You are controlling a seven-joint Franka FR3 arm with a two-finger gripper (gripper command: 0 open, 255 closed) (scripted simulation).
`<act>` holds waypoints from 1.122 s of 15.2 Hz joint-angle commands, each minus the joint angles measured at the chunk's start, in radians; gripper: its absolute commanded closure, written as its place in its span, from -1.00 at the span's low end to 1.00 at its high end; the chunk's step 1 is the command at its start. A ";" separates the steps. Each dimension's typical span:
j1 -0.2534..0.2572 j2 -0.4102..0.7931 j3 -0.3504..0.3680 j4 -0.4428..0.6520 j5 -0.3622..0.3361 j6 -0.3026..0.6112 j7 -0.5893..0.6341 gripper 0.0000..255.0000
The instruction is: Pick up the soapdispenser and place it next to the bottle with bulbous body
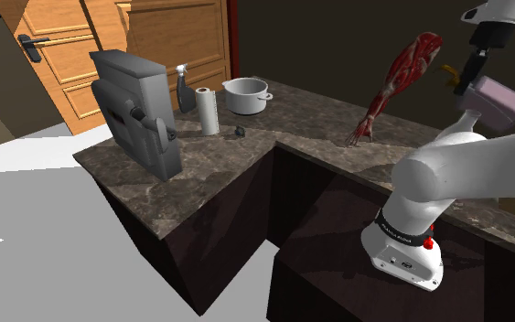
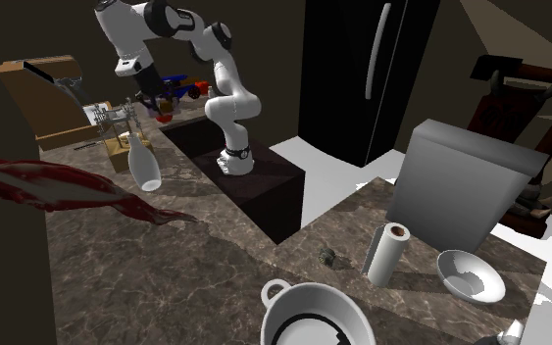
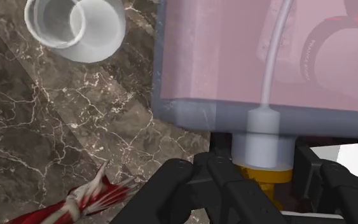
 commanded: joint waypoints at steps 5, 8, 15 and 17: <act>0.135 0.185 -0.050 0.097 0.076 0.099 0.044 1.00; 0.206 0.285 -0.090 0.158 0.119 0.141 0.050 1.00; 0.196 0.273 -0.117 0.063 0.096 0.228 0.050 1.00; 0.195 0.271 -0.126 0.037 0.090 0.253 0.049 1.00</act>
